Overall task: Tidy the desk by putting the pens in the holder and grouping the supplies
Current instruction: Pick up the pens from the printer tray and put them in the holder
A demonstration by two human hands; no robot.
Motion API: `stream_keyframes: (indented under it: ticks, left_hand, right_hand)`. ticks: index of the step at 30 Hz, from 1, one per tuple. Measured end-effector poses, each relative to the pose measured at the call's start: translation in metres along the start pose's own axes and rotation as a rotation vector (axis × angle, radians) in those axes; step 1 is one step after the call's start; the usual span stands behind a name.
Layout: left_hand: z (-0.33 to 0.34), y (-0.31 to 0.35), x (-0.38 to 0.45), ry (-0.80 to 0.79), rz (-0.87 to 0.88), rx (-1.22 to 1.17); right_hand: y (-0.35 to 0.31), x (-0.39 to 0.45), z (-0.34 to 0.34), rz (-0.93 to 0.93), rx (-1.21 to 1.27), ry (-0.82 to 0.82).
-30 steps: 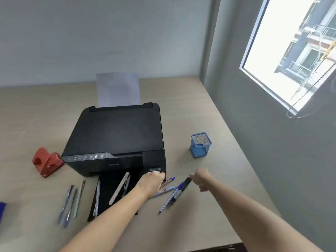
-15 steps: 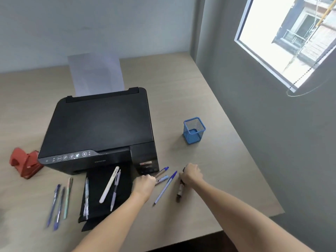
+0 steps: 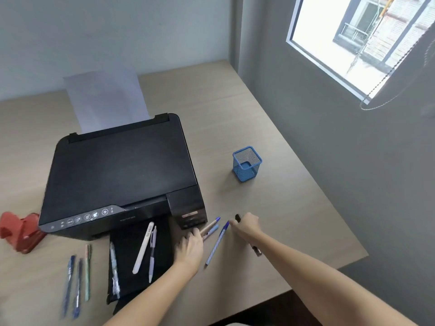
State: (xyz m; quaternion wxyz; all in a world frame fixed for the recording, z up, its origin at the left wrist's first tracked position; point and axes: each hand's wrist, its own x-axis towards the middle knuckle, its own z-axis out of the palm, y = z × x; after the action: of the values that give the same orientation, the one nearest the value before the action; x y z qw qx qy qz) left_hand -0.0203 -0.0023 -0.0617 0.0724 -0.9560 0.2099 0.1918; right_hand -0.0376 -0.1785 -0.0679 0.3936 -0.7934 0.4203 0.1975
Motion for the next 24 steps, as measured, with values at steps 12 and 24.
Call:
stream_keyframes:
  ticks: [12, 24]
  left_hand:
    - [-0.005, 0.000, -0.013, -0.125, 0.050, 0.039]
    - [-0.122, 0.034, 0.014, -0.022, 0.214, -0.526]
  right_hand:
    - [-0.014, -0.003, 0.011, -0.002, -0.139, 0.074]
    - [-0.018, 0.028, -0.110, -0.364, 0.203, 0.269]
